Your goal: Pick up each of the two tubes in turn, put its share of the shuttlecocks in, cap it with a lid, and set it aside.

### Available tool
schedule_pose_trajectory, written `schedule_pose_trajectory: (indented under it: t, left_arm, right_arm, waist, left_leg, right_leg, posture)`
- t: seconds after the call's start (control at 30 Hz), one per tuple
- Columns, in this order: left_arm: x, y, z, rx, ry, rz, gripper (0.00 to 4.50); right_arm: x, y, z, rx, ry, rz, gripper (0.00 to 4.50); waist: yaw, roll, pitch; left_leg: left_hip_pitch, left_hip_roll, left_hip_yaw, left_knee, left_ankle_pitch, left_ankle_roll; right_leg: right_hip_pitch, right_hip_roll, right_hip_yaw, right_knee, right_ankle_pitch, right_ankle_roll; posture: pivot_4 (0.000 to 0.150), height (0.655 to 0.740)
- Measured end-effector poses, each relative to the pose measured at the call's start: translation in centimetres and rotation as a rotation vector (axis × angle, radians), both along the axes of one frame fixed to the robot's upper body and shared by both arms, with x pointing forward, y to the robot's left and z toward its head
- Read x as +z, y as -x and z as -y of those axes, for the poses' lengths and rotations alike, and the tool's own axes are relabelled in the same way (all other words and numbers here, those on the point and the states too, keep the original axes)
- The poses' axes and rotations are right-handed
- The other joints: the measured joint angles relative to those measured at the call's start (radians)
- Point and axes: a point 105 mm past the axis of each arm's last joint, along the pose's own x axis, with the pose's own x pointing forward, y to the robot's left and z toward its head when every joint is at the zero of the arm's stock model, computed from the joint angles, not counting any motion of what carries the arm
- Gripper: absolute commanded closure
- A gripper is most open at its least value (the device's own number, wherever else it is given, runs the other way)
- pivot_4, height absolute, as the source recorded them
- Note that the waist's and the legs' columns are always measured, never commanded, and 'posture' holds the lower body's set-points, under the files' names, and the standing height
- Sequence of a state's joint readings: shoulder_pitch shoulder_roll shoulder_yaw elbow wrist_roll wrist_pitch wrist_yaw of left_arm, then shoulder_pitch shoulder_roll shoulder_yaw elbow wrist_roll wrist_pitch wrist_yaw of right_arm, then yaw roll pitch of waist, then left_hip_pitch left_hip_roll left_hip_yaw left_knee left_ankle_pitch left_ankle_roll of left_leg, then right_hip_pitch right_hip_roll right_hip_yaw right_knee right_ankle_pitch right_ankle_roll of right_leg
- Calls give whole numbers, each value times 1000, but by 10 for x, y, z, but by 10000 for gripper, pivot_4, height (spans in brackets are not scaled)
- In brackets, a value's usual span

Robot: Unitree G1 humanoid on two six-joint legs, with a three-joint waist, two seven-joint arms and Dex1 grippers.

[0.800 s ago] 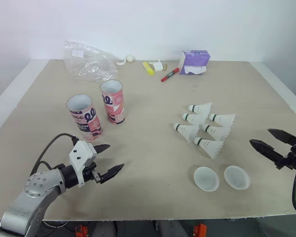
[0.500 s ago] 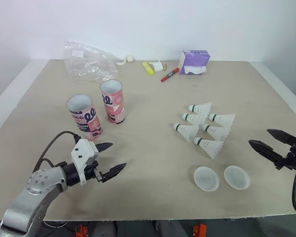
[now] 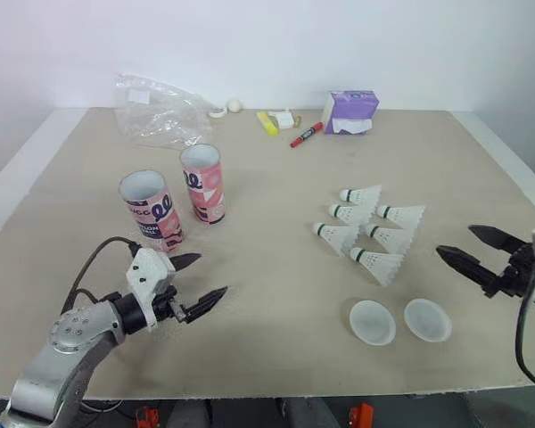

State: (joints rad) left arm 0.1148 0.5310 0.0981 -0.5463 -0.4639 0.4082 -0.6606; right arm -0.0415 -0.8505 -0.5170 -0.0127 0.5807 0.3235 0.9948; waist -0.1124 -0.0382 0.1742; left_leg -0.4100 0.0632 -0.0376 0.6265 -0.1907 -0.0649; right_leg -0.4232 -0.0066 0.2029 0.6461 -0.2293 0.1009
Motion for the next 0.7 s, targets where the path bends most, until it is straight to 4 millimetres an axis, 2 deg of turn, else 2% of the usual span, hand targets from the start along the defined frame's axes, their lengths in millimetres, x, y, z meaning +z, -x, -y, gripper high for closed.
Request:
schedule_pose_trajectory:
  t: [0.1, 0.17, 0.23, 0.33, 0.47, 0.53, 0.7]
  left_arm:
    - [-5, 0, -12, 134, 39, 11, 0]
    - [-9, 2, -17, 198, 66, -1, 0]
    - [-14, 4, -27, 284, 84, -16, 0]
    - [-21, 7, -41, 398, 73, -20, 0]
    - [-19, 5, -54, 490, 67, 21, 0]
    - [-20, 2, -57, 506, 73, 23, 0]
    - [-20, -12, -64, 515, 60, 32, 0]
  right_arm:
    - [20, -14, -56, 179, -9, 66, 274]
    - [30, -14, -89, 292, -26, 94, 274]
    - [29, -9, -122, 411, -35, 83, 274]
    - [19, 2, -166, 588, -23, 41, 274]
    - [13, 7, -192, 708, -14, 32, 274]
    - [12, 6, -199, 737, -2, 43, 274]
    - [9, -2, -196, 729, 14, 51, 274]
  waist:
    - [-20, 1, 1]
    - [-20, 0, 1]
    - [-17, -1, 1]
    - [-15, -2, 2]
    - [-16, -3, 2]
    - [-16, -3, 2]
    - [-16, -3, 2]
  left_leg:
    - [1, 0, 0, -1, 0, 0]
    - [1, 0, -1, -2, 0, 0]
    - [0, 0, -2, -3, 0, 0]
    - [-3, -1, -3, -3, -1, -2]
    - [-4, -1, -3, -3, -2, -3]
    - [-4, -1, -4, -3, -1, -2]
    - [-4, -1, -6, -3, -1, -2]
  right_leg:
    - [0, 0, 0, 0, 0, 0]
    - [0, 1, 0, 0, 0, 0]
    - [0, 0, -1, 0, -2, 0]
    - [-1, 0, -1, -1, -3, 1]
    - [-1, 0, -1, -1, -4, 1]
    - [-1, 0, -2, -1, -4, 1]
    - [-1, 0, -4, -1, -4, 1]
  posture:
    - [1500, 7400]
    - [1500, 7400]
    - [1500, 7400]
    - [1500, 7400]
    - [1500, 7400]
    - [1500, 7400]
    - [1500, 7400]
